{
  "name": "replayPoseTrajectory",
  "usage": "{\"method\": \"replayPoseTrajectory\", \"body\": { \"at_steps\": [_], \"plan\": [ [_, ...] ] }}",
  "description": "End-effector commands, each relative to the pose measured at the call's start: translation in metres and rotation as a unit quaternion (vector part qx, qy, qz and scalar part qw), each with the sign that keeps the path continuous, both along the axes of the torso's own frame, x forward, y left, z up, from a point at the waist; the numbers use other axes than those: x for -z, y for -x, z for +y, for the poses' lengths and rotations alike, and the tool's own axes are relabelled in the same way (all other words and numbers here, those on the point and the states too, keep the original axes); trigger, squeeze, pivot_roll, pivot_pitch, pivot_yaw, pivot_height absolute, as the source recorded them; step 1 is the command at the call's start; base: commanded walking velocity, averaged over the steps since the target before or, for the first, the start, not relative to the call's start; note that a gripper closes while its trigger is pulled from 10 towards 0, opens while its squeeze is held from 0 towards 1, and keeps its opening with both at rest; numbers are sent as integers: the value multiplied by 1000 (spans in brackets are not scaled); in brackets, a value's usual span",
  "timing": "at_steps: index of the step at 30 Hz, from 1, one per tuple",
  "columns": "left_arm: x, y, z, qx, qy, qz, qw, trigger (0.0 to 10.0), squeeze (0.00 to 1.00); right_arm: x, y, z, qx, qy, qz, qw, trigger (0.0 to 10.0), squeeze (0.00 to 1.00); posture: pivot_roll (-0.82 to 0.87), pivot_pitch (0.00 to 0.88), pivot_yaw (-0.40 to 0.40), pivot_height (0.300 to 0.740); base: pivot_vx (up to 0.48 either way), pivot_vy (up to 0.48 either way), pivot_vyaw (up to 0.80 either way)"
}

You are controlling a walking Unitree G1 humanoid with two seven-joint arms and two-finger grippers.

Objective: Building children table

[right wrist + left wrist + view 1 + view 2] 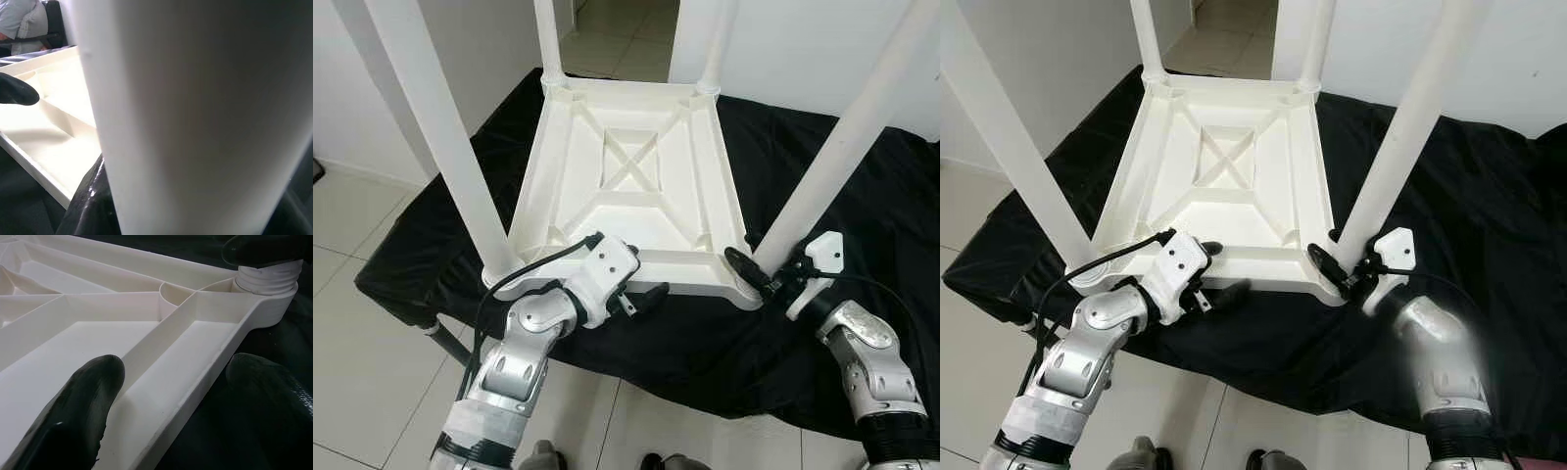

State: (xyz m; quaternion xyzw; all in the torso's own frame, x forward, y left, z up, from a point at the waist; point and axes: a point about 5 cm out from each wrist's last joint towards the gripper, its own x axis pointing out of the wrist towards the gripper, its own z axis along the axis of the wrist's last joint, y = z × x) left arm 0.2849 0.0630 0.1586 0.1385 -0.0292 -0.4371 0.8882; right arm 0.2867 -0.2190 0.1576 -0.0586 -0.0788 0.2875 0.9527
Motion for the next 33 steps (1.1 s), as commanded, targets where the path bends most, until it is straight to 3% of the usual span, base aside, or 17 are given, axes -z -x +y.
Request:
{"method": "replayPoseTrajectory", "body": {
  "at_steps": [1,3,4,8,15,18,20,21,23,24,28,29,31,33],
  "plan": [
    [3,-3,-1,-22,-1,-1,1000,10000,0,6,4,-3,16,-10,13,1000,0,0,30,114,-13,740,0,0,0],
    [2,-4,-1,-23,-1,-1,1000,10000,0,6,5,-5,24,-12,11,1000,0,0,30,114,-13,740,0,0,0],
    [1,-5,-1,-24,0,-2,1000,10000,0,4,6,-4,36,-25,7,999,10000,0,29,114,-14,740,0,0,0],
    [1,-6,-2,-27,3,-3,1000,10000,0,2,5,1,94,-76,11,993,10000,0,24,114,-9,740,0,0,0],
    [1,-6,-4,-29,2,-7,1000,10000,0,6,5,6,164,-101,22,981,10000,0,26,113,-4,740,0,0,0],
    [1,-6,-4,-34,-1,-13,999,10000,0,10,8,20,212,-118,28,970,10000,0,31,115,-7,740,0,0,0],
    [1,-6,-2,-36,3,-6,999,10000,0,19,10,33,281,-126,51,950,10000,0,33,123,-11,740,0,0,0],
    [1,-6,-2,-36,3,-6,999,10000,0,19,10,33,281,-126,51,950,10000,0,33,123,-11,740,0,0,0],
    [2,-5,-1,-37,7,-2,999,10000,0,27,14,38,341,-130,76,928,10000,0,35,127,-15,740,0,0,0],
    [2,-5,-1,-37,7,-2,999,10000,0,27,14,38,341,-130,76,928,10000,0,35,127,-15,740,0,0,0],
    [4,-2,-1,-44,7,1,999,10000,0,35,22,45,432,-122,80,890,10000,0,45,136,-23,740,0,0,0],
    [4,-2,-1,-44,7,1,999,10000,0,35,22,45,432,-122,80,890,10000,0,45,136,-23,740,0,0,0],
    [5,-2,-1,-46,7,3,999,10000,0,38,25,46,471,-127,87,869,10000,0,47,134,-23,740,0,0,0],
    [5,-1,-1,-46,8,3,999,10000,0,39,25,47,480,-129,90,863,10000,0,49,134,-23,740,0,0,0]
  ]
}}
